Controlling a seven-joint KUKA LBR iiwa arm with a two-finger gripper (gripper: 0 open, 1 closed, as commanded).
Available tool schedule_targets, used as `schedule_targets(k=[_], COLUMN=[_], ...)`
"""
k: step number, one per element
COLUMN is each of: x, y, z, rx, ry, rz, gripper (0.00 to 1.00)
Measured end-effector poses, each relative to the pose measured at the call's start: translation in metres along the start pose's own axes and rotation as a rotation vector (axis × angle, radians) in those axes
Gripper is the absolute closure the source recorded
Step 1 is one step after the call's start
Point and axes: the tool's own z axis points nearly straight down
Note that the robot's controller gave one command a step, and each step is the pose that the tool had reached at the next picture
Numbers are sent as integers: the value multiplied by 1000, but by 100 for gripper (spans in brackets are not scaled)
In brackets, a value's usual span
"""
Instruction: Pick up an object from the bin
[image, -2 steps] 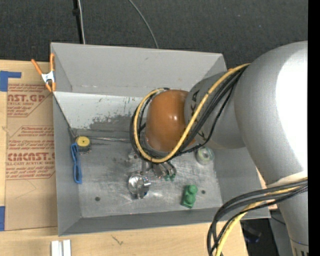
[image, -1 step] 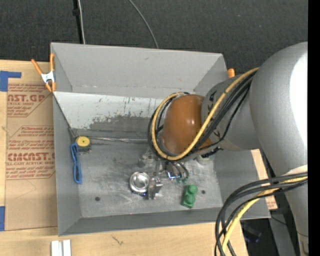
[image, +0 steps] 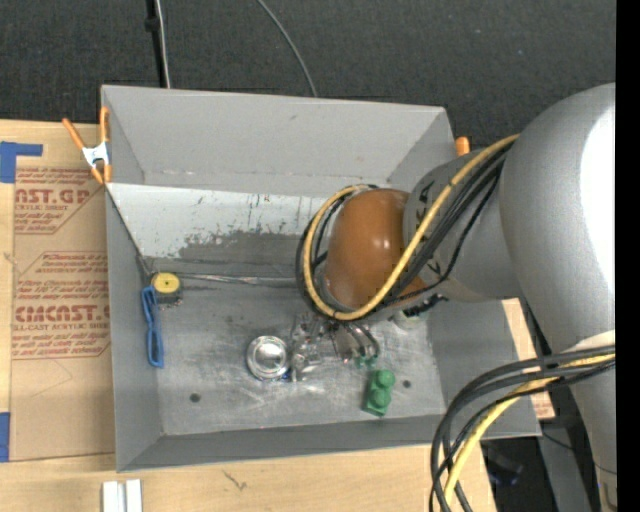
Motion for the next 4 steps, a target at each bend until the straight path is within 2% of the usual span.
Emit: schedule_targets(k=[1,2,3,4], x=[0,10,10,-24], y=[-1,49,48,65], z=[2,2,1,2], rx=[1,3,2,3], ry=[-5,-7,-5,8], rz=[1,-81,-79,-327], gripper=[0,0,100,100])
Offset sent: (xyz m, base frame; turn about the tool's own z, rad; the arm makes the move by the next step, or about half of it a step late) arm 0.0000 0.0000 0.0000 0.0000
